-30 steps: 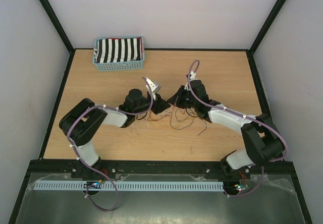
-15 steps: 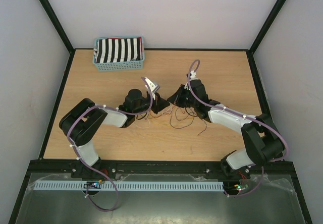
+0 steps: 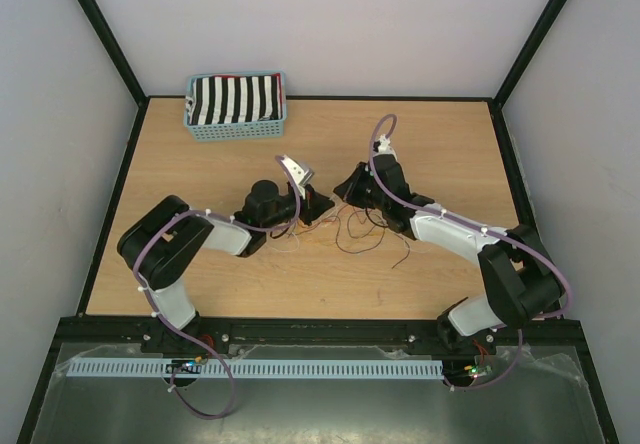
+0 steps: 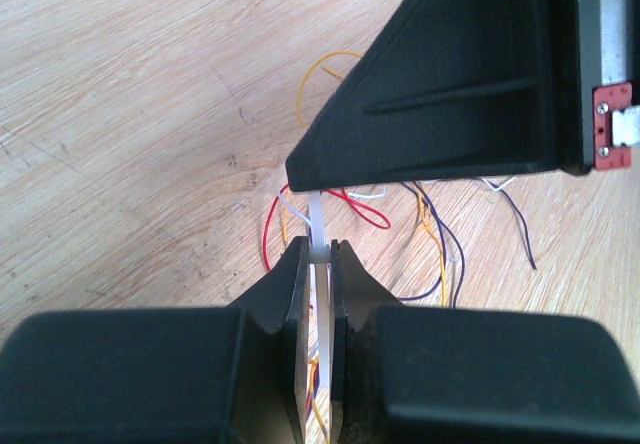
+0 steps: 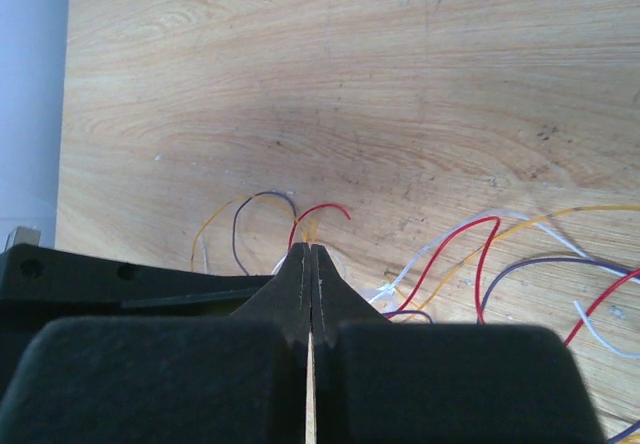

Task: Zip-tie the wires
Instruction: Tie the cable at the center of the board.

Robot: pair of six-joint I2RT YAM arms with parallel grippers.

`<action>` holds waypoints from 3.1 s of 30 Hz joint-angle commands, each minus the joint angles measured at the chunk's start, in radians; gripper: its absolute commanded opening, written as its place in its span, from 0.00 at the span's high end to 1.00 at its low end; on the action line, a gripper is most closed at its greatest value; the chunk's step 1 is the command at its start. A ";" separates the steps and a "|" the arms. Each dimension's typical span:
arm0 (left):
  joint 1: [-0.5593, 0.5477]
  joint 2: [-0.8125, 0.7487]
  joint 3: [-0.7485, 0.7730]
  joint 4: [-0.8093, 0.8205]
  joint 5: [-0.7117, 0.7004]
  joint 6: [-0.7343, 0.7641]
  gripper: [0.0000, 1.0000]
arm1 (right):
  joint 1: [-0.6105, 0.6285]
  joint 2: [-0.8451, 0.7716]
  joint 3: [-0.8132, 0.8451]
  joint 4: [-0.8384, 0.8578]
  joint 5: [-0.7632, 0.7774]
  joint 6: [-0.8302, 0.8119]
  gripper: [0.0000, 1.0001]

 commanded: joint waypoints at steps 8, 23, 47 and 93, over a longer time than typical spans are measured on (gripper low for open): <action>-0.011 -0.033 -0.056 0.049 -0.001 0.012 1.00 | -0.014 0.006 0.059 0.004 0.161 -0.037 1.00; -0.010 -0.076 -0.121 0.051 -0.035 0.033 1.00 | -0.065 -0.002 0.148 -0.019 0.207 -0.092 1.00; 0.011 -0.129 -0.192 0.049 -0.086 0.040 1.00 | -0.105 -0.010 0.232 -0.055 0.244 -0.161 1.00; 0.299 -0.634 0.228 -1.251 -0.078 -0.163 1.00 | 0.091 -0.269 -0.432 0.654 -0.477 -0.890 0.37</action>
